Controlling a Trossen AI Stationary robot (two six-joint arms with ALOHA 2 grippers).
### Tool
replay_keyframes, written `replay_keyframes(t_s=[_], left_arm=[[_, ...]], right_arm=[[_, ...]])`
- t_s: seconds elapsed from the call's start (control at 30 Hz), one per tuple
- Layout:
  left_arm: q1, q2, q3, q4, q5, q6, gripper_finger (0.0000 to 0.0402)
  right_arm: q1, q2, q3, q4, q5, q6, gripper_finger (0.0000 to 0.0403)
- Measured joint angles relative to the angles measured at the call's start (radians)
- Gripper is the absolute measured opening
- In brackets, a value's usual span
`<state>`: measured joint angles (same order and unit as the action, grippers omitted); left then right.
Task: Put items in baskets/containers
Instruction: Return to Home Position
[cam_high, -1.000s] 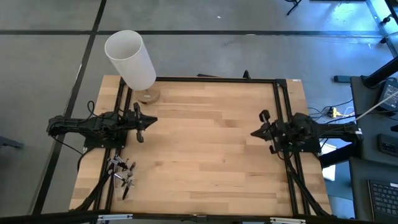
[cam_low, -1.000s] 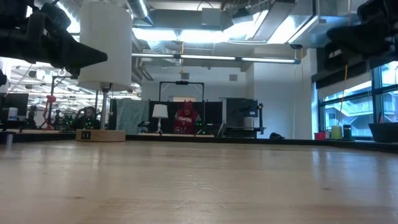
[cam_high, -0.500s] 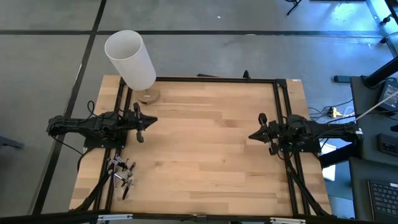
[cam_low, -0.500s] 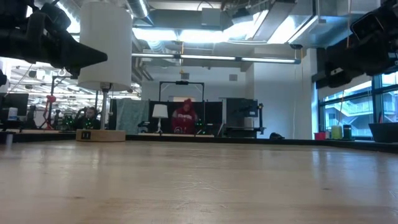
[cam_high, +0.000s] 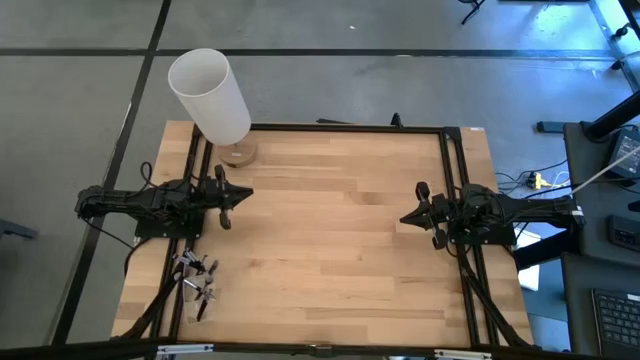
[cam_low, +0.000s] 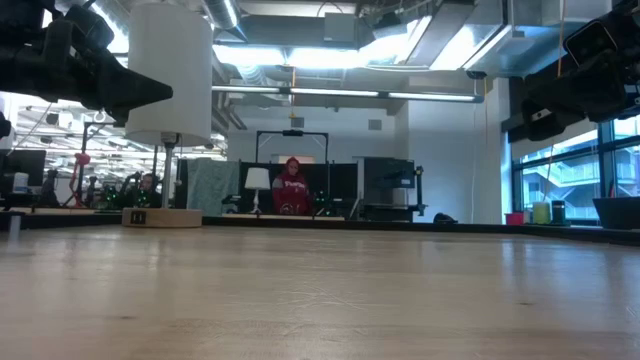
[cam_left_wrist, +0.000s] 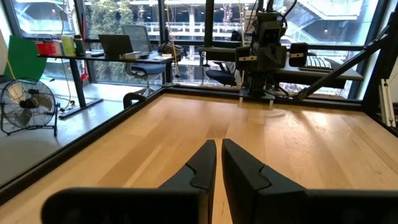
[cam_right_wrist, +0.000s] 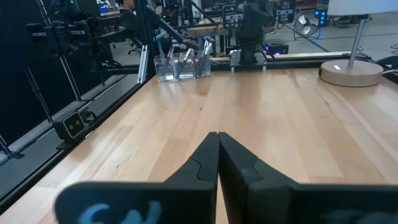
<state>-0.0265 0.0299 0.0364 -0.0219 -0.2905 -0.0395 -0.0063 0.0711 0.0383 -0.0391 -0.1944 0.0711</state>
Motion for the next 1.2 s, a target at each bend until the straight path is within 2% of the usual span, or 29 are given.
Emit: replay_keyframes(t_s=[1.2], left_arm=[[0.000,0.000,0.000,0.000,0.000,0.000,0.0022]], right_arm=[[0.000,0.000,0.000,0.000,0.000,0.000,0.0017]])
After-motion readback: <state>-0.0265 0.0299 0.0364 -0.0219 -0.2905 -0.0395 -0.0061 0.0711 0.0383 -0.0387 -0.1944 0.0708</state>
